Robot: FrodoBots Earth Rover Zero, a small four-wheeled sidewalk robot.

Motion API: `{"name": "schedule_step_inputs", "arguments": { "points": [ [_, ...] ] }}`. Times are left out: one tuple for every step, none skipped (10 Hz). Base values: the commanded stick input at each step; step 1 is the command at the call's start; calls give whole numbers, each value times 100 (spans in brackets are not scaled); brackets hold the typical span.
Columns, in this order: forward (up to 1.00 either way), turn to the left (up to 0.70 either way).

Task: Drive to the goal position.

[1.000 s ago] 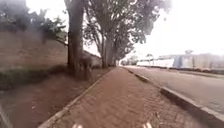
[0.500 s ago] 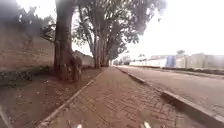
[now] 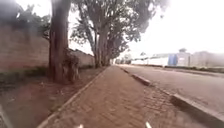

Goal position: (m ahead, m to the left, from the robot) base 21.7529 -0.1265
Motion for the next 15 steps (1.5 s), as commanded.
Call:
{"name": "schedule_step_inputs", "arguments": {
  "points": [
    [70,0],
    [70,0],
    [70,0],
    [70,0],
    [70,0],
    [70,0],
    [70,0],
    [70,0],
    [70,0],
    [70,0],
    [70,-35],
    [70,-35],
    [70,-35],
    [70,-35],
    [70,-33]
  ]
}}
